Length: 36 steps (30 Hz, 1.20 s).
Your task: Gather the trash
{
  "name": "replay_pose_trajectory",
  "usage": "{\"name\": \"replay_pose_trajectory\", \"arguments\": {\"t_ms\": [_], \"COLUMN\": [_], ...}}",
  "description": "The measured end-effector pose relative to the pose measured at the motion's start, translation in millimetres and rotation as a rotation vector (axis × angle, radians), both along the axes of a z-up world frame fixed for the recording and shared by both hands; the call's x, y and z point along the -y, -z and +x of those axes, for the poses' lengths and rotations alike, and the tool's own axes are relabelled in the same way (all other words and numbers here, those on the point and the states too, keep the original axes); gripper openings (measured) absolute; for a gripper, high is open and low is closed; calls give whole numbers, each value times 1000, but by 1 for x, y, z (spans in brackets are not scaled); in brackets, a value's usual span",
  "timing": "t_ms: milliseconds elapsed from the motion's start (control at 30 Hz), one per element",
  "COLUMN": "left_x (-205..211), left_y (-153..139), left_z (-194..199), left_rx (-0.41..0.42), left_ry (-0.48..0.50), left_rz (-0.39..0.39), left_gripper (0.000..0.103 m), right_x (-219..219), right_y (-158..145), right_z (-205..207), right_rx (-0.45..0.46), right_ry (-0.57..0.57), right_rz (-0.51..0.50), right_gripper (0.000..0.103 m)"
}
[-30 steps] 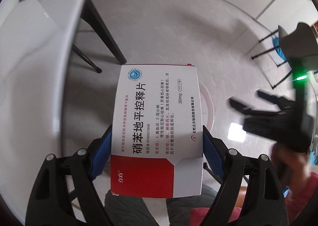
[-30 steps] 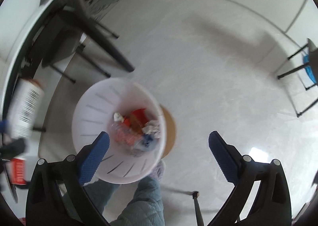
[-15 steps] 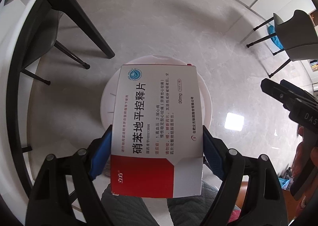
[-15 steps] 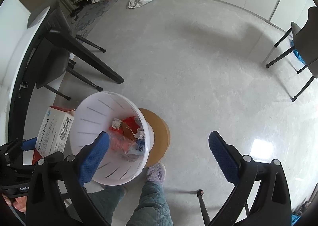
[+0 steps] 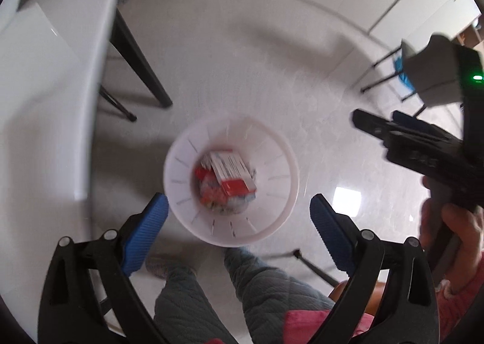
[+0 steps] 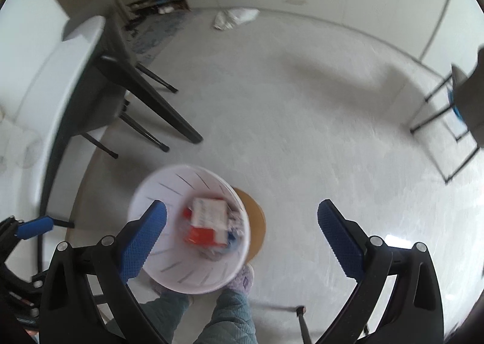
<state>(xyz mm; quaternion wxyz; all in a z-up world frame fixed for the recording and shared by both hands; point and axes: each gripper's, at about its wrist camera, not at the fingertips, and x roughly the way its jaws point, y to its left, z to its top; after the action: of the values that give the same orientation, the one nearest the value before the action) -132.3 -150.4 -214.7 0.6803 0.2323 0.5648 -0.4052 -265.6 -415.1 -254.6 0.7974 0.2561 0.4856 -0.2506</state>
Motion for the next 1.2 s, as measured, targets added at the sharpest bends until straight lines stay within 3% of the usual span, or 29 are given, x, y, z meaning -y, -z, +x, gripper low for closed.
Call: {"name": "replay_pose_trajectory", "arguments": {"t_ms": [133, 267, 367, 567, 667, 833, 933, 1200], "left_x": [-38, -109, -173, -284, -333, -377, -386, -402], "left_y": [-72, -156, -214, -310, -351, -374, -363, -315], "left_z": [21, 60, 88, 118, 127, 133, 141, 160], "left_rx": [111, 294, 433, 683, 760, 779, 742, 552], "left_ry": [-104, -302, -474, -731, -877, -1028, -1049, -1081], "left_rz": [-104, -188, -231, -222, -243, -274, -236, -174], "left_gripper": [91, 92, 93, 95, 95, 95, 95, 95], "right_x": [-35, -109, -164, -275, -313, -360, -376, -383], "right_y": [-69, -159, -210, -324, -357, -383, -378, -334], "right_z": [39, 97, 135, 206, 224, 241, 248, 268], "right_rx": [86, 249, 352, 587, 621, 621, 578, 404], "right_ry": [-161, -425, -572, -770, -813, -872, -891, -940], "right_rz": [-82, -164, -228, -274, -307, -311, -303, -247], "right_gripper": [99, 100, 100, 100, 100, 100, 100, 100]}}
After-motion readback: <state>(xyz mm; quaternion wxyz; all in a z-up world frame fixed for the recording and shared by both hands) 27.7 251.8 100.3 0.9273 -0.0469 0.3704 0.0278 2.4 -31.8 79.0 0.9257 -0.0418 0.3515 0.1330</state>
